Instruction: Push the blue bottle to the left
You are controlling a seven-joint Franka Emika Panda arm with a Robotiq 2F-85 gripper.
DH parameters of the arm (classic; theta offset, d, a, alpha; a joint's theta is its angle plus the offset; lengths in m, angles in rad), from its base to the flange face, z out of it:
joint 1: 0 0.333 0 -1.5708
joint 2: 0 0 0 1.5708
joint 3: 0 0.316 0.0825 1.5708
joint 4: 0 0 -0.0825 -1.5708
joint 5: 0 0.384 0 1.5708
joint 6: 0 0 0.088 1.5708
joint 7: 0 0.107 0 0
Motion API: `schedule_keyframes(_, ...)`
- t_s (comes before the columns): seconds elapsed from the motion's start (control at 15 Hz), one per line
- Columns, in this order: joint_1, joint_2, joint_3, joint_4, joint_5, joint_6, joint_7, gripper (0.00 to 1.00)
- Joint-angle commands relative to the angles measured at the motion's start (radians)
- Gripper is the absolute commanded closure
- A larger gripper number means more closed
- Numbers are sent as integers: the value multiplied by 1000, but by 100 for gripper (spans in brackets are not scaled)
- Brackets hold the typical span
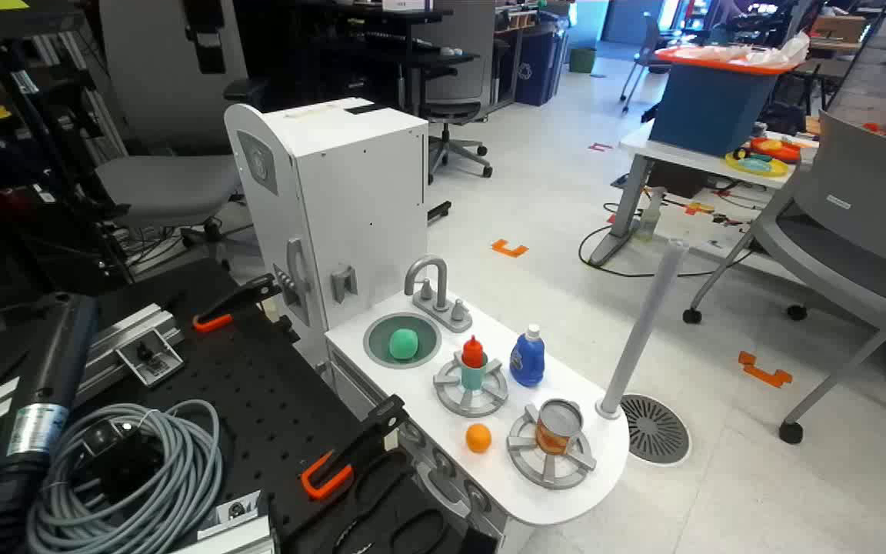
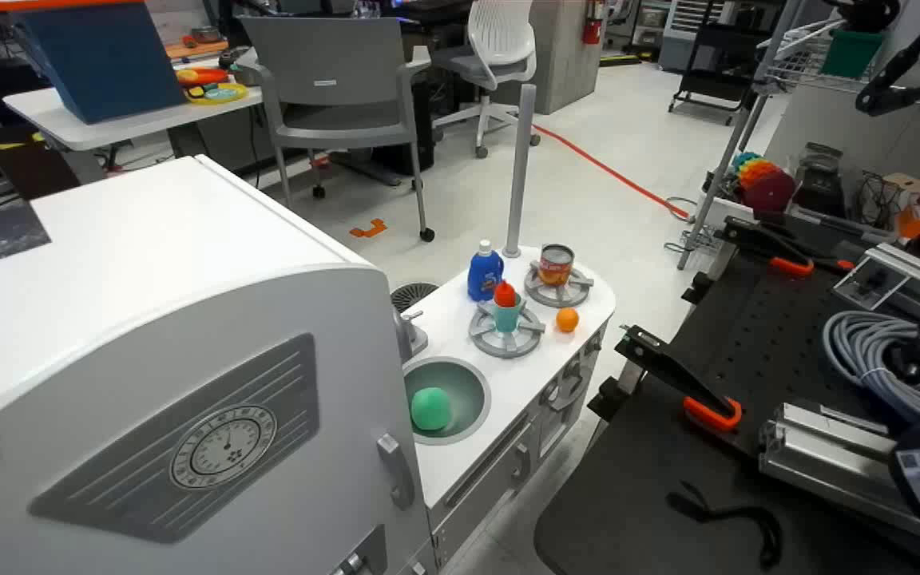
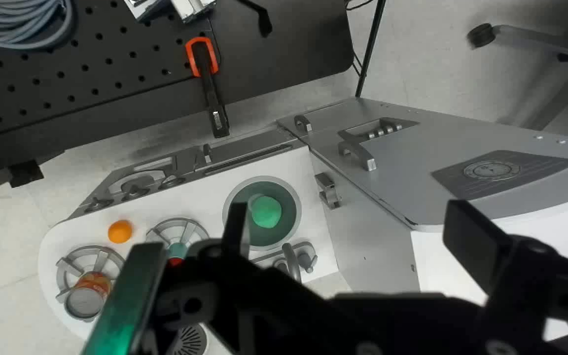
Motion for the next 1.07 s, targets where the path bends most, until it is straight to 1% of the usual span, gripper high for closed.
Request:
schedule_keyframes(0.0, 1, 0, -1, 2, -1, -2, 0, 0)
schedule_keyframes(0.53, 1, 0, -1, 2, -1, -2, 0, 0)
schedule_keyframes(0.8, -46, 75, -9, 14, -91, 50, -23, 0)
schedule_keyframes(1.0, -110, 185, -14, 34, -230, 146, -12, 0)
